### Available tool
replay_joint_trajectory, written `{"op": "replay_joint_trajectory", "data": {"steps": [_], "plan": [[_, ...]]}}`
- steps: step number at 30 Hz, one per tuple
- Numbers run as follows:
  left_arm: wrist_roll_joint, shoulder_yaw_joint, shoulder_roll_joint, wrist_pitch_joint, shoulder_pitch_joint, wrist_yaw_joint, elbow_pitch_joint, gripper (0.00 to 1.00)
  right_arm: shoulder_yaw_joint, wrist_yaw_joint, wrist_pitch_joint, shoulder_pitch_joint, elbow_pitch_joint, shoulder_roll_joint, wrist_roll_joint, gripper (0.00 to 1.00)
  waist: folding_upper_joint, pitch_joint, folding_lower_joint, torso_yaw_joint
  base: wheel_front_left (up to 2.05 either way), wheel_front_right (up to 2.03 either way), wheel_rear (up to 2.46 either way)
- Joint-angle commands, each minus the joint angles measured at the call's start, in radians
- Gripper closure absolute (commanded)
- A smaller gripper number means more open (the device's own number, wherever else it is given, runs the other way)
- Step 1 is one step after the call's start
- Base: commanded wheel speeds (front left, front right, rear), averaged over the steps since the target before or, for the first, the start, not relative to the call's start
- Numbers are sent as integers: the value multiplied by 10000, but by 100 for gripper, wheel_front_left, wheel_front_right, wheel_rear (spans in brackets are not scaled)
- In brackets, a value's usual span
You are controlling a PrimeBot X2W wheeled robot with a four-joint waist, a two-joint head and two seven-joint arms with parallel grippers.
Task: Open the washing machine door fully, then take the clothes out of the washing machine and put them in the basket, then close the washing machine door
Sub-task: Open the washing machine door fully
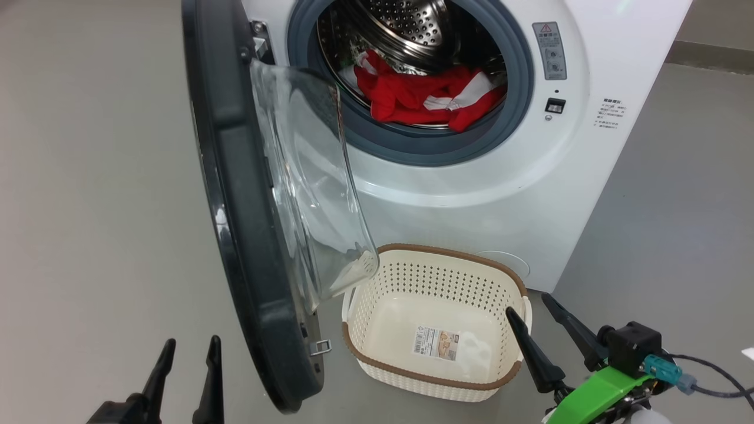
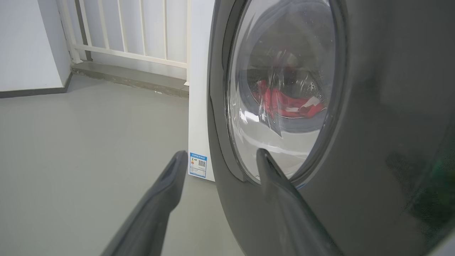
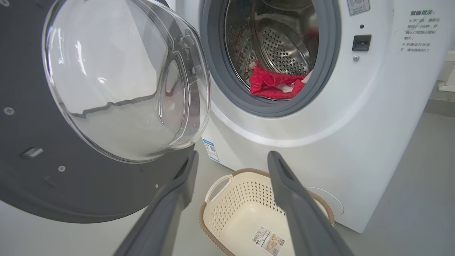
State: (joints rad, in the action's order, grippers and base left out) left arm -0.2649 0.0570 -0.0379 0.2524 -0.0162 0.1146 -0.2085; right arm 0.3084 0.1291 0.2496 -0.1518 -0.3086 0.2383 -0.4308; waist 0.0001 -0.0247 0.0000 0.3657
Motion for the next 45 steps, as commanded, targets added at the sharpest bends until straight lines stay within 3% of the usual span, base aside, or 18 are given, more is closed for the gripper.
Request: {"op": "replay_joint_trajectory", "data": {"steps": [1, 11, 28, 29, 30, 34, 39, 42, 45], "plan": [[167, -348, -124, 94, 121, -68, 265, 0, -8, 16, 121, 89, 325, -71, 249, 0, -1, -2, 0, -8, 0, 0, 0], [169, -415, -124, 94, 142, -41, 302, 0, -951, 16, 121, 194, 595, -610, 900, 0, -1, -99, 0, -42, 0, 0, 0], [7, -504, -124, 94, 217, -67, 391, 0, -1096, 16, 122, 320, 202, -687, 1356, 0, -1, -148, 0, 40, 0, 0, 0], [-158, -563, -124, 94, 242, -82, 469, 42, -1111, 16, 122, 317, 207, -687, 1363, 0, -1, -146, 0, 44, 0, 0, 0], [-275, -630, -124, 94, 271, -101, 577, 100, -1123, 16, 122, 317, 216, -686, 1376, 0, -1, -142, 0, 48, 0, 0, 0], [-804, -1116, -124, 94, 485, -216, 1428, 100, -1178, 16, 122, 335, 264, -698, 1417, 0, -1, -141, 0, 73, 0, 0, 0], [-1602, -1557, -124, 94, 783, -291, 3718, 100, -1130, 16, 122, 315, 273, -692, 1449, 0, -1, -190, 0, 61, 0, 0, 0], [-1700, -1145, -124, 94, 827, -265, 5257, 100, -1118, 16, 122, 270, 265, -672, 1431, 0, -1, -224, 0, 41, 0, 0, 0], [-1782, 54, -124, 94, 661, -86, 6204, 100, -1135, 16, 122, 229, 287, -655, 1444, 0, -1, -263, 0, 29, 0, 0, 0]]}}
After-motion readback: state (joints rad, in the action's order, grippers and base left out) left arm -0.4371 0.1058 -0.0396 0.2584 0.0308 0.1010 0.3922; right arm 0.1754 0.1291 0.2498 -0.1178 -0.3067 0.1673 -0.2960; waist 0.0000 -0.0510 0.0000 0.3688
